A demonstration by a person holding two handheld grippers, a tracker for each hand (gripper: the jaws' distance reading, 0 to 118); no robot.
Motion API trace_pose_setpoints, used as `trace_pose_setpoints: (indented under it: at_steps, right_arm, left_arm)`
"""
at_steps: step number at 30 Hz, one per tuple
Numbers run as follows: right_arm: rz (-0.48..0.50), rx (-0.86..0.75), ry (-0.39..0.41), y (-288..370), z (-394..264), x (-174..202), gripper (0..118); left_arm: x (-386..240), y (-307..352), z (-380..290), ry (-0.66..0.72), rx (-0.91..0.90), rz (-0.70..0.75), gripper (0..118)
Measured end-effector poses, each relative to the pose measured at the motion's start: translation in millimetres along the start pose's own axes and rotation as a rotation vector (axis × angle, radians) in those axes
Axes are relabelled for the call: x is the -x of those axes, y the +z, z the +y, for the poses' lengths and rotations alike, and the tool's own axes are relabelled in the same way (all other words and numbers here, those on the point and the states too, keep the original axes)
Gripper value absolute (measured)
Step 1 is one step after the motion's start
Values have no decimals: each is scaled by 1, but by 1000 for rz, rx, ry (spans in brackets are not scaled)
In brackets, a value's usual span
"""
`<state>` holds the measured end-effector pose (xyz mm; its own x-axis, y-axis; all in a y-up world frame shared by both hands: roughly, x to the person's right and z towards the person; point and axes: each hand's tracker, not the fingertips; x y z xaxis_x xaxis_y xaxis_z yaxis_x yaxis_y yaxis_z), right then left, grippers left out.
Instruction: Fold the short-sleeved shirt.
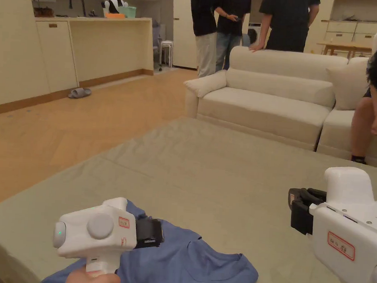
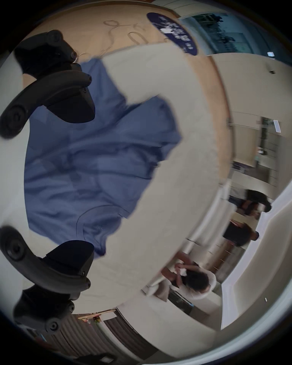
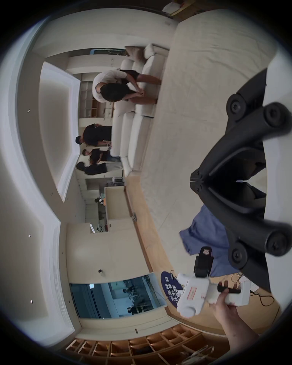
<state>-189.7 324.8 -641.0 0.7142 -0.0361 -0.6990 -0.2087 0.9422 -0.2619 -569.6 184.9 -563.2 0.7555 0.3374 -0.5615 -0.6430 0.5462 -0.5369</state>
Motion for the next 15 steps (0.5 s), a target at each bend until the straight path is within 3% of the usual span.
trace_pose_setpoints:
  at_steps: [5, 9, 11, 12, 13, 15]
  right_arm:
    - [-37, 88, -27, -19, -34, -28, 0]
    - [-40, 114, -52, -24, -48, -41, 0]
    - [-49, 122, -60, -24, -53, -46, 0]
    - [-49, 129, -73, -23, -54, -48, 0]
    - [-48, 129, -84, -21, -54, -49, 0]
    - [-53, 119, -90, -15, -55, -52, 0]
  left_arm:
    - [2, -102, -19, 92, 192, 64, 117]
    - [-23, -114, -33, -63, 181, 216, 117]
    - [-29, -111, -46, -173, 125, 214, 85]
    - [-33, -103, -47, -235, 40, 238, 59]
    - [-37, -95, -48, -222, 20, 221, 12]
    - [-37, -87, -48, -212, 44, 209, 7]
